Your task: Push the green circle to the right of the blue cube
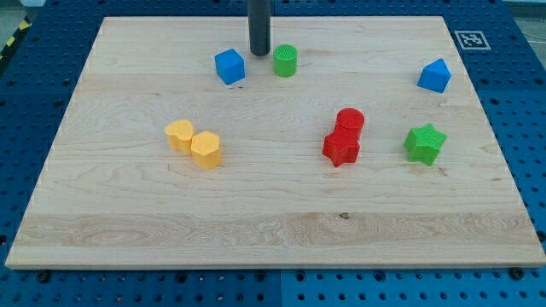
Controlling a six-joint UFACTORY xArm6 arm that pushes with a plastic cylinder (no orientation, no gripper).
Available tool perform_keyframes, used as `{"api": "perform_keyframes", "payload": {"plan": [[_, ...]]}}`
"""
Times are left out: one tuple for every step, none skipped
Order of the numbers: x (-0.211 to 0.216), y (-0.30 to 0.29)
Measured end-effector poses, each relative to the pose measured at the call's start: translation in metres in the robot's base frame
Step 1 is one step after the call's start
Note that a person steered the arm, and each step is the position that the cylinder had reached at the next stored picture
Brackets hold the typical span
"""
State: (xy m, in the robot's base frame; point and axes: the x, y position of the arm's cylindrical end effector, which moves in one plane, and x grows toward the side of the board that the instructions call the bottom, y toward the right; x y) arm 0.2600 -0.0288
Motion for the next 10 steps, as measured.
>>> {"api": "perform_keyframes", "payload": {"plan": [[-0.03,-0.007],[-0.031,-0.007],[-0.024,-0.004],[-0.008,0.0],[0.012,0.0],[0.026,0.0],[0.03,0.001],[0.027,0.002],[0.019,0.009],[0.019,0.027]]}}
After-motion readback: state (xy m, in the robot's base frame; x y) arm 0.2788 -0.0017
